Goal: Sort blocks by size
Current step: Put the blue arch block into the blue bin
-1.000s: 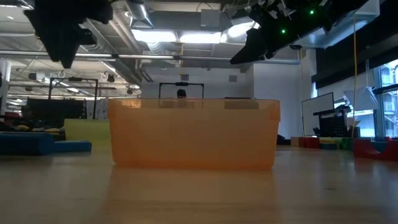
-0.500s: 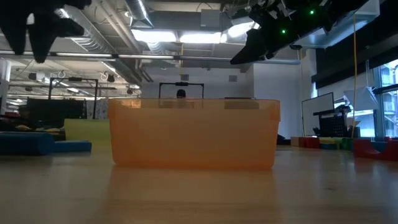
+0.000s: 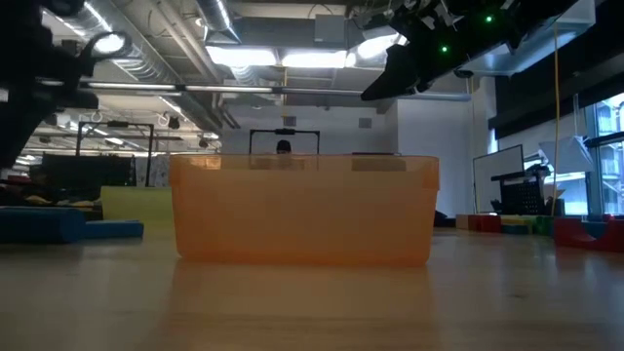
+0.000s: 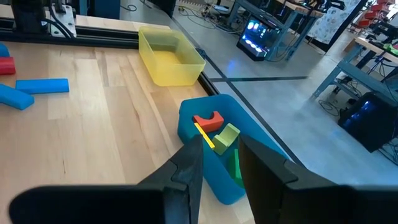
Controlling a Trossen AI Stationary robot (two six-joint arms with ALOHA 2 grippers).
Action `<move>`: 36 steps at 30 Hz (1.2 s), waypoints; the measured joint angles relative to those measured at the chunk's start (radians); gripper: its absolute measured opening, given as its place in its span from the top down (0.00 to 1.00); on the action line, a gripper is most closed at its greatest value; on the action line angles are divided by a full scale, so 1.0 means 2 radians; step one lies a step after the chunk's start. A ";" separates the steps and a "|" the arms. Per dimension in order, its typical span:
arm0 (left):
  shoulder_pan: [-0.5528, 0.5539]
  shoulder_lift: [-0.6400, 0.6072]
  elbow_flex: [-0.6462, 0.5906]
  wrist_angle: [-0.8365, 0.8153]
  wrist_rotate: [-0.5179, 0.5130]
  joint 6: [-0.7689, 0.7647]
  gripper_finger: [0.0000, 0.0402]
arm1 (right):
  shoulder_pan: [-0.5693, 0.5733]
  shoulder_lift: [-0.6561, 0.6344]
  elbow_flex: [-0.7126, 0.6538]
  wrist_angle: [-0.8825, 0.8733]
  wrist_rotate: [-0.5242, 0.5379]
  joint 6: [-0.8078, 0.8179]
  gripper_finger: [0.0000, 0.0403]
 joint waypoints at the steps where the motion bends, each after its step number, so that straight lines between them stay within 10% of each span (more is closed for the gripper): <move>1: 0.000 0.002 -0.007 0.002 0.000 0.004 0.64 | 0.000 0.000 0.000 0.000 0.000 0.000 0.75; 36: 0.001 0.113 -0.041 0.069 0.009 0.042 0.66 | 0.000 0.000 0.000 -0.001 0.000 0.000 0.75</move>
